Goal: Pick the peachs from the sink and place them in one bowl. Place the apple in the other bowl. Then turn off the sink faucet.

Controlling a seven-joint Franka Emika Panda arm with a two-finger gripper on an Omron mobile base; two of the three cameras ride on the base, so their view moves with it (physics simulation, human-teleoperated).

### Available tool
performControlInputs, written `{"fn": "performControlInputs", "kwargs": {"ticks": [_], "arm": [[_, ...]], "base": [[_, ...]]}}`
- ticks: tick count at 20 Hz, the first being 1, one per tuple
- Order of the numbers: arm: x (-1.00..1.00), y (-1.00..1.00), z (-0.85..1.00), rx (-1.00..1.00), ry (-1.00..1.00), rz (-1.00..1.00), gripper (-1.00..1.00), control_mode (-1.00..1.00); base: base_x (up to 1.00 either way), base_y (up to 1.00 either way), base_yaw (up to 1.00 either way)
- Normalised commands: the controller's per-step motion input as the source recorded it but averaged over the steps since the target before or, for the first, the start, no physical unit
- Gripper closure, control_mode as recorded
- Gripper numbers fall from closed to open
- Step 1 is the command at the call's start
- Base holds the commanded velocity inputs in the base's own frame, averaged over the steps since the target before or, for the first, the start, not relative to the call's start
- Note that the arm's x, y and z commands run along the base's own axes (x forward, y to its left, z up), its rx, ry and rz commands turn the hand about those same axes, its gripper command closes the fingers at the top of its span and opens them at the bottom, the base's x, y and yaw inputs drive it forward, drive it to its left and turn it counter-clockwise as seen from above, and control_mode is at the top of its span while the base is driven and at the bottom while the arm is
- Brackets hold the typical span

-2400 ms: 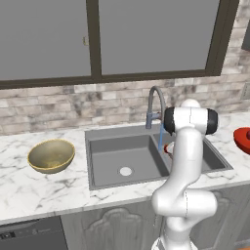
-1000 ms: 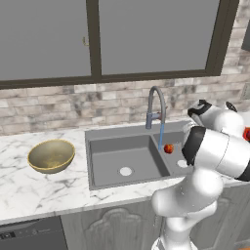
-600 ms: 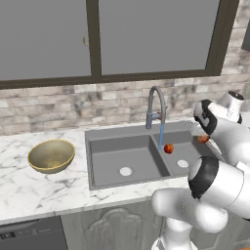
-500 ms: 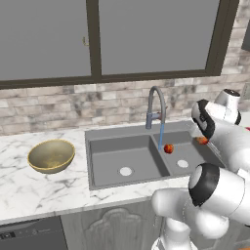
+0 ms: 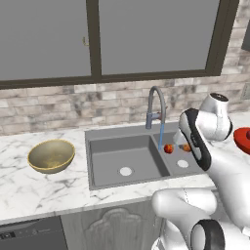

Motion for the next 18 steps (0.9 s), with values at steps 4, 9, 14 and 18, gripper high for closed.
{"fn": "performControlInputs", "kwargs": {"ticks": [4, 9, 14, 18], "arm": [[-0.21, 1.00, 0.08, 0.00, -0.07, 0.05, 1.00, -1.00], [-0.03, 1.00, 0.20, 0.00, -0.02, 0.07, 1.00, -1.00], [0.00, 1.00, 0.21, 0.00, 0.00, 0.05, 1.00, -1.00], [0.00, 1.00, 0.22, -0.02, 0.00, 0.03, 1.00, -1.00]], "base": [[0.00, 0.00, 0.00], [0.00, 0.00, 0.00], [0.00, 0.00, 0.00], [0.00, 0.00, 0.00]]}}
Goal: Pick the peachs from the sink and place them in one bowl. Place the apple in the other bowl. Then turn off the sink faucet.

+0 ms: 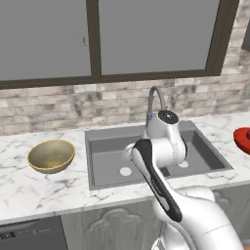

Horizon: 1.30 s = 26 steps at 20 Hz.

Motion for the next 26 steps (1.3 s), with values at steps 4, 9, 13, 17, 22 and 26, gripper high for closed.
{"fn": "performControlInputs", "kwargs": {"ticks": [4, 9, 13, 17, 22, 26], "arm": [[0.10, 1.00, 0.22, 0.00, 0.00, 0.12, 1.00, -1.00], [0.22, 1.00, 0.24, 0.00, 0.00, 0.11, 1.00, -1.00], [0.24, 1.00, 0.26, 0.00, 0.00, 0.09, 1.00, -1.00], [0.26, 1.00, 0.17, 0.00, 0.00, 0.07, 1.00, -1.00], [0.24, 0.92, 0.02, 0.00, 0.00, 0.05, 1.00, -1.00], [0.32, 0.36, -0.01, -0.01, -0.02, 0.00, 1.00, -1.00]], "base": [[0.00, 0.00, 0.00], [0.00, 0.00, 0.00], [0.00, 0.00, 0.00], [0.00, 0.00, 0.00], [0.00, 0.00, 0.00], [0.00, 0.00, 0.00]]}}
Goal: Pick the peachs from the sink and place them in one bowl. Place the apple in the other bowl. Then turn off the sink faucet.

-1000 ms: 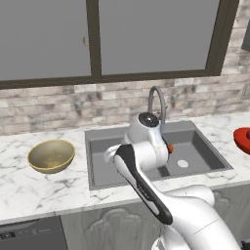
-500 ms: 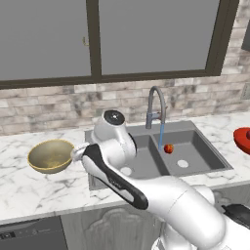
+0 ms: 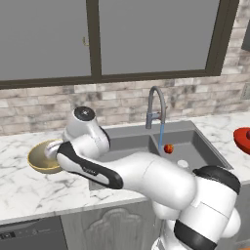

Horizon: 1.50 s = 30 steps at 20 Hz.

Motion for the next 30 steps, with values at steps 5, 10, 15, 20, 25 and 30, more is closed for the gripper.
{"fn": "performControlInputs", "kwargs": {"ticks": [5, 10, 15, 20, 25, 30], "arm": [[0.05, 0.01, -0.04, -0.01, -0.01, 0.00, 1.00, -1.00], [0.34, 0.23, -0.22, -0.01, -0.01, -0.03, 1.00, -1.00], [0.34, 0.29, -0.23, 0.00, 0.00, -0.05, 1.00, -1.00], [0.52, 0.50, -0.11, 0.00, 0.10, -0.10, 1.00, -1.00], [0.53, 0.21, -0.19, 0.00, 0.09, -0.17, -1.00, -1.00], [0.28, 0.56, -0.06, -0.01, 0.03, -0.19, -1.00, -1.00]], "base": [[0.00, 0.00, 0.00], [0.00, 0.00, 0.00], [0.00, 0.00, 0.00], [0.00, 0.00, 0.00], [0.00, 0.00, 0.00], [0.00, 0.00, 0.00]]}}
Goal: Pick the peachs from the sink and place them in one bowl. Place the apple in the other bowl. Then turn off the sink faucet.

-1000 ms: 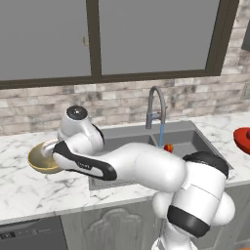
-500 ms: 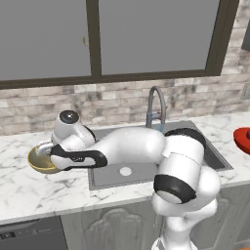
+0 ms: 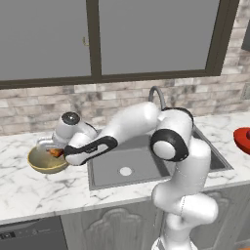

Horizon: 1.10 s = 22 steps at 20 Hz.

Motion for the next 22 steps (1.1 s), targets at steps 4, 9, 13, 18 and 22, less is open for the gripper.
{"fn": "performControlInputs", "kwargs": {"ticks": [4, 9, 13, 18, 22], "arm": [[0.06, 0.61, 0.04, -0.02, 0.00, -0.21, -1.00, -1.00], [-0.02, 0.57, 0.88, -0.02, -0.03, -0.26, -1.00, -1.00], [-0.33, 0.60, 1.00, -0.09, -0.17, -0.24, -1.00, -1.00], [-0.71, 0.09, 1.00, -0.03, -0.14, -0.24, -1.00, -1.00], [-0.91, -0.28, 0.60, -0.01, 0.03, -0.18, -1.00, -1.00]], "base": [[0.00, 0.00, 0.00], [0.00, 0.00, 0.00], [0.00, 0.00, 0.00], [0.00, 0.00, 0.00], [0.00, 0.00, 0.00]]}}
